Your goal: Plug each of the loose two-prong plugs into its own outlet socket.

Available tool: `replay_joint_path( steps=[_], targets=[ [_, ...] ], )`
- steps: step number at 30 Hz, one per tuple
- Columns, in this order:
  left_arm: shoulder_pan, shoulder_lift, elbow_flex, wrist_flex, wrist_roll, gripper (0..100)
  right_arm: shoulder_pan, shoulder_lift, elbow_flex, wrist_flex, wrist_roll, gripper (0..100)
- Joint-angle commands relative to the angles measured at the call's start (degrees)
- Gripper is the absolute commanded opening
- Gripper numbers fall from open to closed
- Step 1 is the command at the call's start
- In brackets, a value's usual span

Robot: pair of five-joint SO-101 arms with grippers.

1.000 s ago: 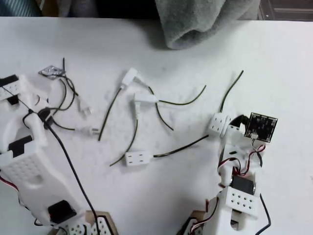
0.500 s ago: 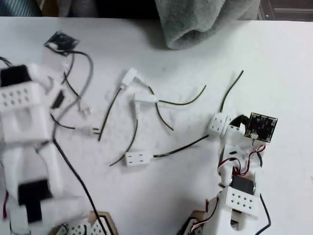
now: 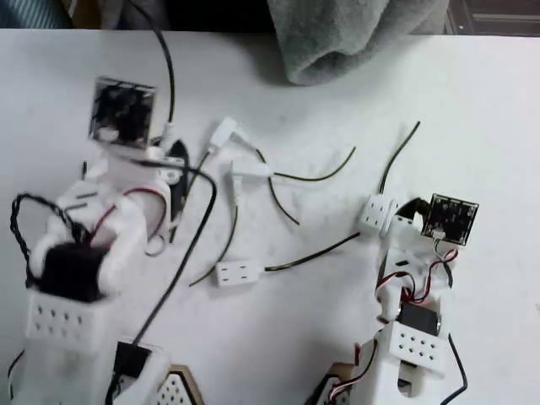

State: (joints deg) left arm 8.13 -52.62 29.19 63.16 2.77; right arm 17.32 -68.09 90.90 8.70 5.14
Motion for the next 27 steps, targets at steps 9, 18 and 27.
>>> replay_joint_path(
  steps=[9,18,27],
  targets=[
    [11.2,-13.2,6.2,-14.6,6.4,2,-0.4,0.0,-0.5,-1.1,0.6,2.5],
    [11.1,-23.5,31.9,-43.3,6.8,2,-0.4,0.0,-0.5,-1.2,0.6,2.5],
    [14.5,-40.4,54.9,-72.8,34.8,2,-0.4,0.0,-0.5,-1.1,0.6,2.5]
  ],
)
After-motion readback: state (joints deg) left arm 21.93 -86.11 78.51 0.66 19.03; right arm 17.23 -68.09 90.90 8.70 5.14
